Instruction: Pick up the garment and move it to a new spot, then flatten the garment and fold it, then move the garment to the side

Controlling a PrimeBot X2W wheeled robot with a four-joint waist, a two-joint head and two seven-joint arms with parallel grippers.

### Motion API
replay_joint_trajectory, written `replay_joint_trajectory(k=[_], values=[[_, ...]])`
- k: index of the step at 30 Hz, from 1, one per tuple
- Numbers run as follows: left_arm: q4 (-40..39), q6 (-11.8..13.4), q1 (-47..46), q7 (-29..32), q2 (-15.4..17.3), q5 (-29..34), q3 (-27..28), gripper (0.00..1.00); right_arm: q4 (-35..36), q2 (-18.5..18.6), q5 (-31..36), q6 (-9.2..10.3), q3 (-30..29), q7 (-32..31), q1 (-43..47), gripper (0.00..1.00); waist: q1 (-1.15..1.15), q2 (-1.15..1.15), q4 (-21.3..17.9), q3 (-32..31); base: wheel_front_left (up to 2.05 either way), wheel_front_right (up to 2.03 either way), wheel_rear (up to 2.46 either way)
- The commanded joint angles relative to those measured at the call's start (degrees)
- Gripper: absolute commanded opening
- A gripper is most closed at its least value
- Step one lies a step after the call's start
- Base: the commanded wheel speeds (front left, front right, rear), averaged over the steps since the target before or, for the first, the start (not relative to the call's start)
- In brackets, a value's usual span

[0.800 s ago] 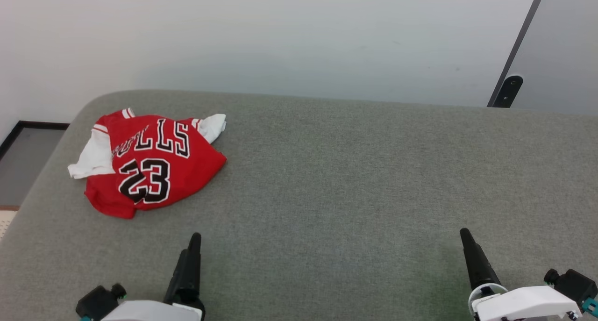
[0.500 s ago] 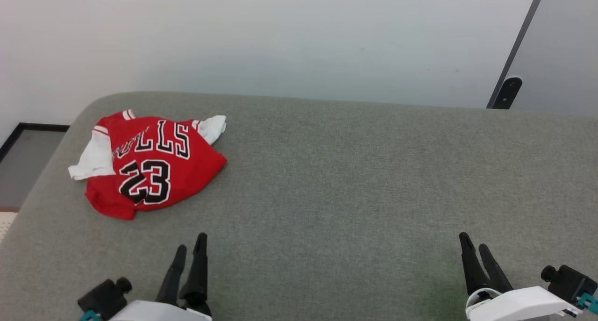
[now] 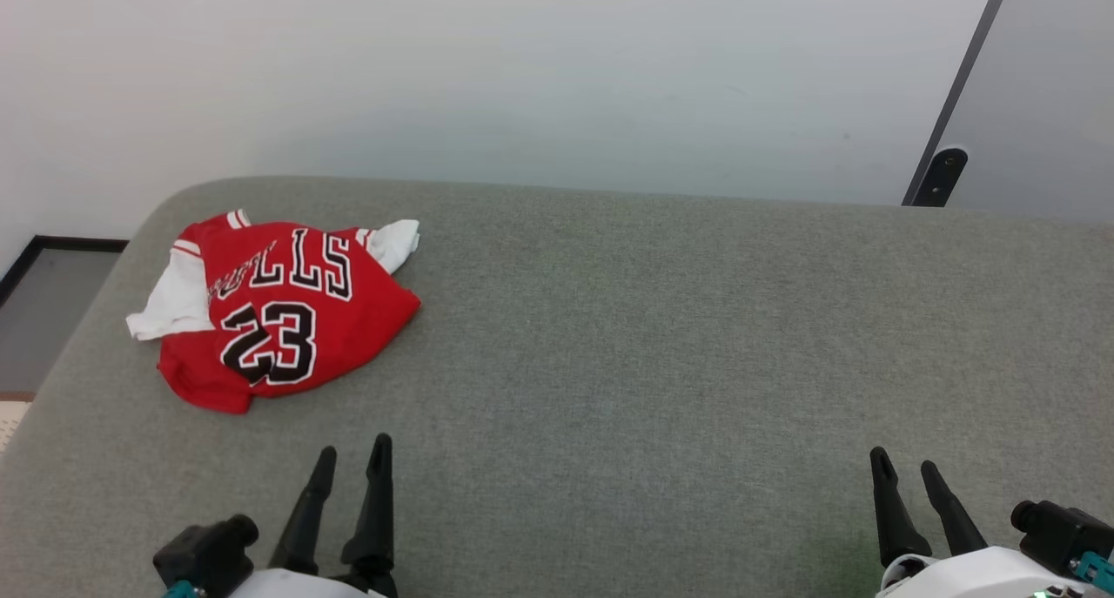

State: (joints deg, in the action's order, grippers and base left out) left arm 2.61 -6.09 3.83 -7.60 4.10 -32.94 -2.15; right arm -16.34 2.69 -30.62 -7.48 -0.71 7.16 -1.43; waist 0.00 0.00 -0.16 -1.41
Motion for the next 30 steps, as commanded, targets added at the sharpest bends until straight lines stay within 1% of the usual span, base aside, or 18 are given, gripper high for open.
replay_joint_trajectory(k=[1,12,30], values=[[-1.11,0.10,-0.14,-0.39,0.41,1.58,-0.15,1.00,0.72,0.20,1.47,-0.03,-0.19,0.50,0.20,1.00,0.00,0.00,-0.02,-0.01,0.00,0.00,0.00],[-4.81,1.03,0.81,-2.18,1.37,10.44,-1.97,1.00,1.57,0.23,7.98,-0.03,-0.42,1.70,1.35,1.00,0.00,0.00,-0.14,-0.29,0.00,0.00,0.00],[-6.16,2.04,1.23,-4.38,2.38,19.34,-4.22,1.00,2.34,0.24,15.43,-0.03,0.68,3.82,1.95,1.00,0.00,0.00,-0.60,-0.57,0.00,0.00,0.00]])
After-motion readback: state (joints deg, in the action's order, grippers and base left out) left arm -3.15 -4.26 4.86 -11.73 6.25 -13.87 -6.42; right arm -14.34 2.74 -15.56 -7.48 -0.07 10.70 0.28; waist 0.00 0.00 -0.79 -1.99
